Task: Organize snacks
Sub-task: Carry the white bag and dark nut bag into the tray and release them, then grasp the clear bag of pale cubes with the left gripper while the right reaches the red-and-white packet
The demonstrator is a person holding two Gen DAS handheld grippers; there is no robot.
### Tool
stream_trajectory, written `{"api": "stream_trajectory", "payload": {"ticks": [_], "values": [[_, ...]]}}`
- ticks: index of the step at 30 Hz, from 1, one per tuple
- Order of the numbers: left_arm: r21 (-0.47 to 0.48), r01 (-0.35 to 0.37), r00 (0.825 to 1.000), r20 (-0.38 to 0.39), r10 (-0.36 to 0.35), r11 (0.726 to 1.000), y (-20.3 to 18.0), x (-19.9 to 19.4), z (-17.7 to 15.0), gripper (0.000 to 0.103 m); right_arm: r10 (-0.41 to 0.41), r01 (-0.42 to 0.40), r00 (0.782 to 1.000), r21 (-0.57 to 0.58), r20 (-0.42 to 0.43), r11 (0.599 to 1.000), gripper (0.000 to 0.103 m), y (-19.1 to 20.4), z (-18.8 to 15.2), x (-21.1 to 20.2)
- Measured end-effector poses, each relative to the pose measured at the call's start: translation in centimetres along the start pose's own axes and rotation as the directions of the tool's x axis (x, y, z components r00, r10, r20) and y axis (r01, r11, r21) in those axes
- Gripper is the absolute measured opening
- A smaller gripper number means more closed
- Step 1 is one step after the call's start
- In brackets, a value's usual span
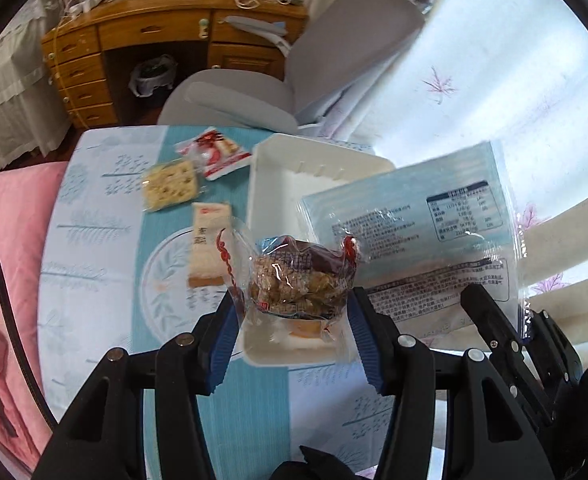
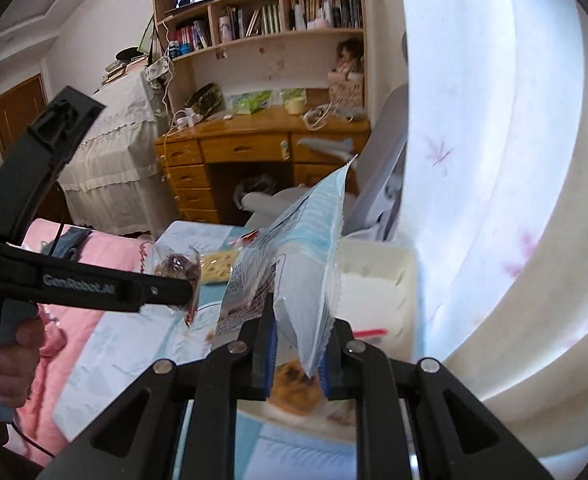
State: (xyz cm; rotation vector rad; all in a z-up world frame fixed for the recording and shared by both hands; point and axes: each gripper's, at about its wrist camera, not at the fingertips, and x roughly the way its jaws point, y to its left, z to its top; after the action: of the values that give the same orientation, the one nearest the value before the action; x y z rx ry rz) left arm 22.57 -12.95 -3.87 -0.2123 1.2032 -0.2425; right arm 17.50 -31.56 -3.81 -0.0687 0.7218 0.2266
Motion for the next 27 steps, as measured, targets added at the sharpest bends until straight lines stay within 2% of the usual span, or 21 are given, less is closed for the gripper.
{"api": "stream_trajectory", "payload": {"ticks": [3,4,6,7,9,11,15,21,23,25,27], "values": [[0.003,-0.009,1.0,-0.006,0.009,1.0,-1.0,0.9,0.4,0.056,-0.021,0.021,1.0,0.004,-0.009,1.0,0.017,-0.9,0.2,0.6],[0.009,-0.005,1.0,0.005,0.005,1.0,-1.3,1.1,0.6,0.058,-0.022,0.022,1.0,0.008,-0.017,1.0,0.022,-1.2,0.2,0.9],[0.013,-0.006,1.0,0.016,0.006,1.0,-1.4,1.2,0.7,0.069,-0.037,0.038,0.999,0.01,-0.035,0.999,0.026,-1.8,0.2,1.7],[0.013,-0.015,1.0,0.024,0.014,1.0,-1.3,1.2,0.8,0.07,-0.033,0.033,0.999,0.011,-0.039,0.999,0.027,-1.9,0.2,2.0],[0.017,-0.046,0.998,0.031,0.046,0.999,-1.1,1.3,1.0,0.07,-0.019,0.02,0.999,0.015,-0.047,1.0,0.034,-2.3,0.3,2.5],[0.01,-0.082,0.996,0.027,0.082,0.997,-0.5,1.5,1.2,0.07,-0.012,0.013,0.998,0.019,-0.053,1.0,0.049,-2.4,0.5,3.2],[-0.031,-0.15,0.989,0.015,0.15,0.988,1.8,2.0,1.6,0.07,0.031,-0.031,0.997,-0.009,-0.068,0.999,0.051,-1.7,1.0,4.5],[-0.073,-0.201,0.979,0.008,0.202,0.977,5.7,2.5,2.3,0.07,0.111,-0.12,0.987,-0.075,-0.117,0.99,0.053,0.6,2.7,7.1],[-0.084,-0.215,0.976,0.003,0.216,0.973,7.3,2.7,2.7,0.07,0.131,-0.144,0.982,-0.089,-0.132,0.986,0.062,1.2,3.7,8.2],[-0.089,-0.222,0.975,0.006,0.224,0.971,8.5,2.8,3.1,0.072,0.148,-0.163,0.978,-0.099,-0.144,0.982,0.065,1.8,4.8,9.3],[-0.087,-0.235,0.972,0.009,0.236,0.968,9.9,3.1,3.7,0.076,0.129,-0.145,0.98,-0.094,-0.15,0.985,0.066,2.4,6.1,10.7]]}}
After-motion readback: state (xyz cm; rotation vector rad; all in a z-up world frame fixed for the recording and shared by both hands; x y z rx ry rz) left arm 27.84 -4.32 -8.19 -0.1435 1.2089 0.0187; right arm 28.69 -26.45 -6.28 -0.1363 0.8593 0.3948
